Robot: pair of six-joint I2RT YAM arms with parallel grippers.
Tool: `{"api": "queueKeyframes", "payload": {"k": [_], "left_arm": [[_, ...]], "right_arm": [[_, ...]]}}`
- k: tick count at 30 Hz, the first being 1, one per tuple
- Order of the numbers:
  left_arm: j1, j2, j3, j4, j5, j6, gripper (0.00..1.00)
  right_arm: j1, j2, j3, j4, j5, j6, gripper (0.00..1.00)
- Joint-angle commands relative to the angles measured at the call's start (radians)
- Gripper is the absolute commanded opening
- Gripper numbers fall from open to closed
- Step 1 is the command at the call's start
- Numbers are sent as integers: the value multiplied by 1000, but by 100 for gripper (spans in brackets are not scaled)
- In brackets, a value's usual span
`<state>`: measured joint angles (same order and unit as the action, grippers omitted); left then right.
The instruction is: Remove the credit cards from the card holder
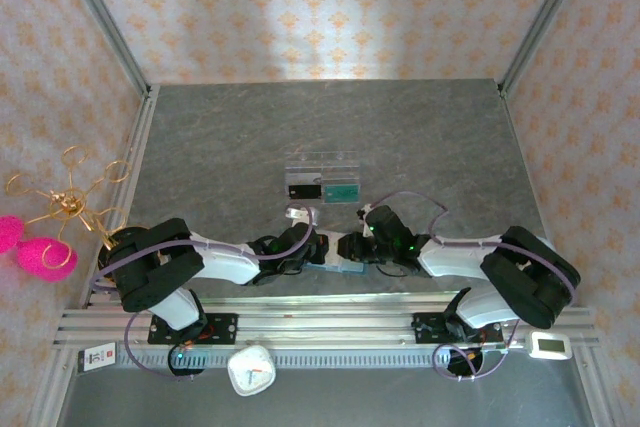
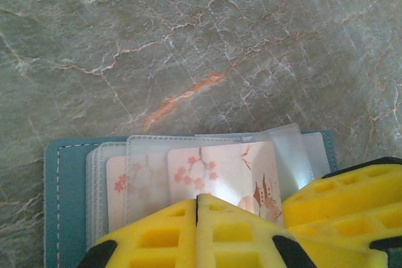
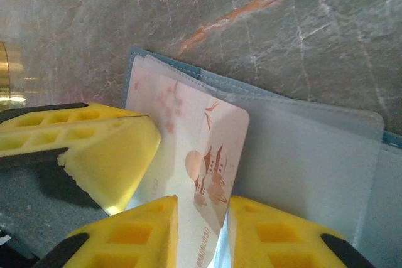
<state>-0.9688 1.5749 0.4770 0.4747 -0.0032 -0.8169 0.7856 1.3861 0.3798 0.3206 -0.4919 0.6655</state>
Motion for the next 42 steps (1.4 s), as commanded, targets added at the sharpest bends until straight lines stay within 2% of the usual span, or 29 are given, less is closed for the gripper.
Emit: {"api": "queueKeyframes", "payload": {"k": [1,3,4,6,7,11,19,25,28,32,38,42], "left_arm": [[-13,26,-42,-141,35,2,0],[-16,26,-40,-141,37,0,0],[-17,26,-38,-143,36,-2,0],[-16,17,-45,-147,29,-8,0],[-18,10,-50,-149,23,-13,0],[-16,-19,-75,-147,7,-27,0],[-8,-31,-117,-104,17,-41,0],[-8,-179,-108,-125,-7,-34,0],[-3,-280,-105,-101,-4,-7,14],[31,-382,-116,-39,68,59,27],[112,-527,-207,137,241,69,44],[155,-576,-261,273,370,38,52]], "right_arm": [[-8,28,-21,41,0,18,26],[-8,43,-19,49,-3,21,23],[-9,49,-18,48,-2,24,18],[-8,47,-22,37,15,30,4],[-8,37,-25,23,31,31,0],[-26,-36,-59,-44,83,34,0],[-110,-213,-111,-226,104,-30,0],[-112,-358,-44,-337,87,-112,0],[-112,-376,-25,-324,43,-148,0],[-112,-436,-3,-290,-9,-185,0],[-112,-492,73,-300,-76,-245,0],[-112,-520,73,-226,-170,-226,0]]}}
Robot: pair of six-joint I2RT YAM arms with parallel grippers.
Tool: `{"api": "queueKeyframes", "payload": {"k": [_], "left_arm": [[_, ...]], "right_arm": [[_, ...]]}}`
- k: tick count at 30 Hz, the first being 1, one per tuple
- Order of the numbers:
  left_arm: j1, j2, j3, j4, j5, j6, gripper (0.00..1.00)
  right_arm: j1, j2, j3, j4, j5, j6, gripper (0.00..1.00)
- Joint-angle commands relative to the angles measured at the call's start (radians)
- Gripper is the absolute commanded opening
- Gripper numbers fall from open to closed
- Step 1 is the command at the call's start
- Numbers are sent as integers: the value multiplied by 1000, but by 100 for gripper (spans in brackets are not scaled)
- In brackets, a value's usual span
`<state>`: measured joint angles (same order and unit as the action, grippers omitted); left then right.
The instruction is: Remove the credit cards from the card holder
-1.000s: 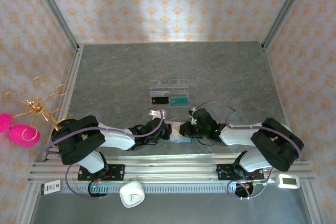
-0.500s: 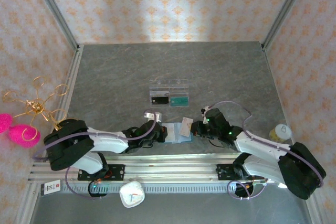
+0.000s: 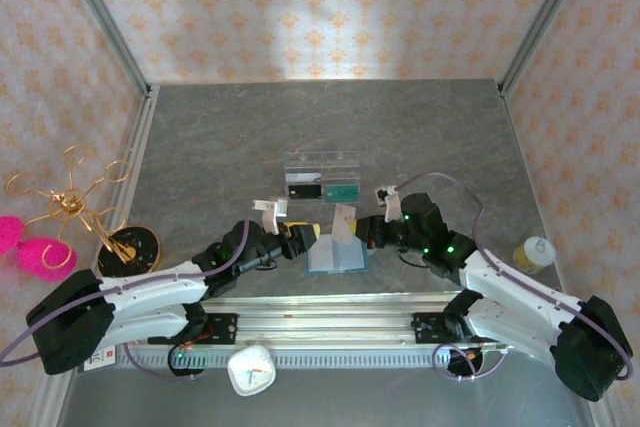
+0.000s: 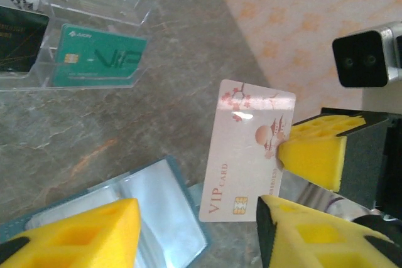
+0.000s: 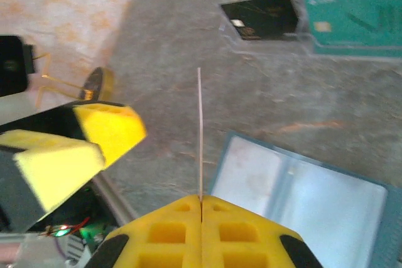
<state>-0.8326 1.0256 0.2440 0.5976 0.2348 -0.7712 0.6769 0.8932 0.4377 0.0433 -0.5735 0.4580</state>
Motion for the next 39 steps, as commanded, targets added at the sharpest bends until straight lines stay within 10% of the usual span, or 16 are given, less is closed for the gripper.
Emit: {"api": "queueKeyframes", "payload": {"k": [1,16,37,39], "left_arm": [[21,-32,-28,156,148,-8,53],[29,-25,-68,317,209,-71,57],[29,-1,-35,350,247,-92,0],[34,-15,13,236,252,-42,0]], "right_arm": [[-4,-32,16,68,-110,-12,0],[38,-36,52,193,-202,53,0],[119,48,47,260,-23,105,0],[115,23,57,184,43,76,12]]}}
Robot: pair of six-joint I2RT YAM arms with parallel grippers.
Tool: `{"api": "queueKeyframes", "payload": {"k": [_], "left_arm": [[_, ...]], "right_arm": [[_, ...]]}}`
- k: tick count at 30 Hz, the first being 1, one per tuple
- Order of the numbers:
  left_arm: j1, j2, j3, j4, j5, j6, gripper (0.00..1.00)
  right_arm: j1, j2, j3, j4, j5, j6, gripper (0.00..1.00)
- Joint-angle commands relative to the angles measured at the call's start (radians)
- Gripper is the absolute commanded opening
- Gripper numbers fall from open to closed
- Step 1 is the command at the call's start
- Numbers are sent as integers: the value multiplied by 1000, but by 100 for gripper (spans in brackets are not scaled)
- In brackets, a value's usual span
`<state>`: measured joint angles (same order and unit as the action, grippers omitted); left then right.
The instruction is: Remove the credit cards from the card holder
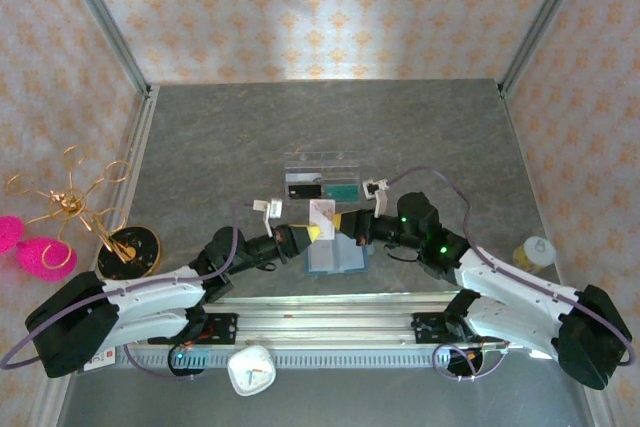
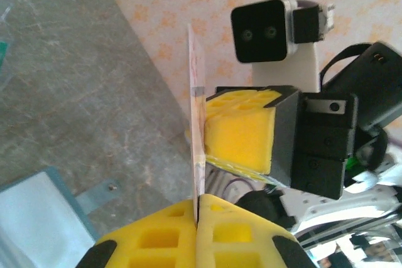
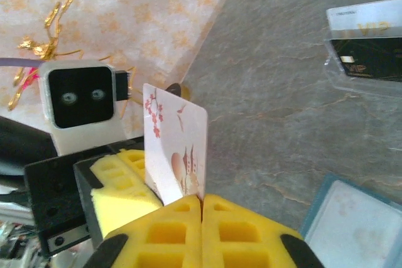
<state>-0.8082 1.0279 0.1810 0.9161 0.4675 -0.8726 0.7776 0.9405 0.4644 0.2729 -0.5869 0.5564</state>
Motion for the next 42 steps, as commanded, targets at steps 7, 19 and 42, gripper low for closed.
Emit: {"api": "queueKeyframes", "payload": {"k": [7,19,42], "left_arm": [[15,-75,340,-726,-150,378,0],[97,171,785,-1167,-175,1010,0],[234,818,1520,-1606,21,1671,0]], "right_arm": [[-181,-212,20,-272,139,-48,38],[-347,-247,-27,-333,57,-52,28],[-486,-122,-43,-304,-6,-90,25]]}}
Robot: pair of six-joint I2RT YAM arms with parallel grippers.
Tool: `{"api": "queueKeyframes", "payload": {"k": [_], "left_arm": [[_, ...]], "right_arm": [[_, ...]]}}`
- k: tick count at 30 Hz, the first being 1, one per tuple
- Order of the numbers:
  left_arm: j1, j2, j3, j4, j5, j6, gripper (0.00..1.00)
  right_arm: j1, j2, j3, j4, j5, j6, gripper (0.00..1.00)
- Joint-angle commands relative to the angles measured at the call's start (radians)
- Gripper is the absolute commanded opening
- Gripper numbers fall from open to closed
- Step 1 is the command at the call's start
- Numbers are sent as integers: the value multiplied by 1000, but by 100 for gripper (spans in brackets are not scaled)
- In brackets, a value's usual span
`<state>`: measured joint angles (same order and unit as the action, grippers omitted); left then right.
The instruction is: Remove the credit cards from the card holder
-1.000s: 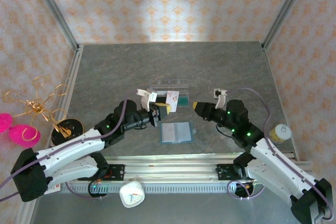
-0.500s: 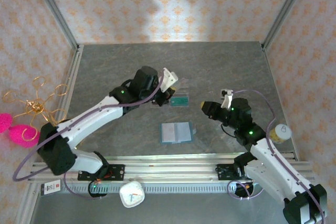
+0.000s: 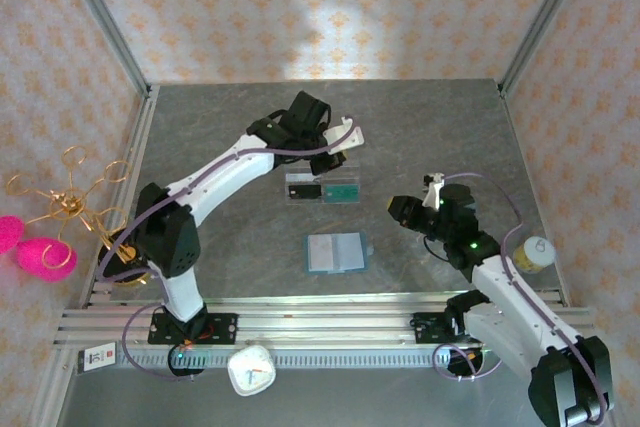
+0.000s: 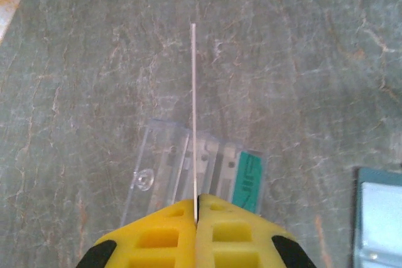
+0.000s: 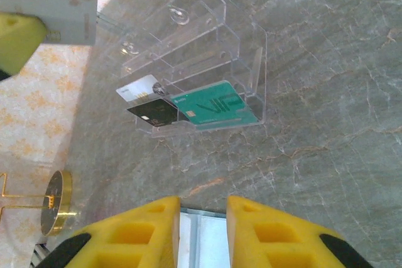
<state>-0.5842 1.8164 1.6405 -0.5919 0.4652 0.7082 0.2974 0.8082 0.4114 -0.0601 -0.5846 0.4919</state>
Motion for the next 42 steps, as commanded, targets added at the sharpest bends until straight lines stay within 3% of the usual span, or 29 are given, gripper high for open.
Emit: {"api": "queueKeyframes", "payload": {"k": [1,5,23,42], "left_arm": [[11,47,72,-104,14,99,0],[26,124,118,-141,-18,149,0],[81,319,389,-343,43,280,0],[95,329,519,-432,62,379,0]], "right_arm": [[-5,15,11,31,-5,-28,25],[-4,45,25,35,5,-32,24],[-6,107,38,36,21,-50,24],[-7,143,45,5,37,-51,24]]}}
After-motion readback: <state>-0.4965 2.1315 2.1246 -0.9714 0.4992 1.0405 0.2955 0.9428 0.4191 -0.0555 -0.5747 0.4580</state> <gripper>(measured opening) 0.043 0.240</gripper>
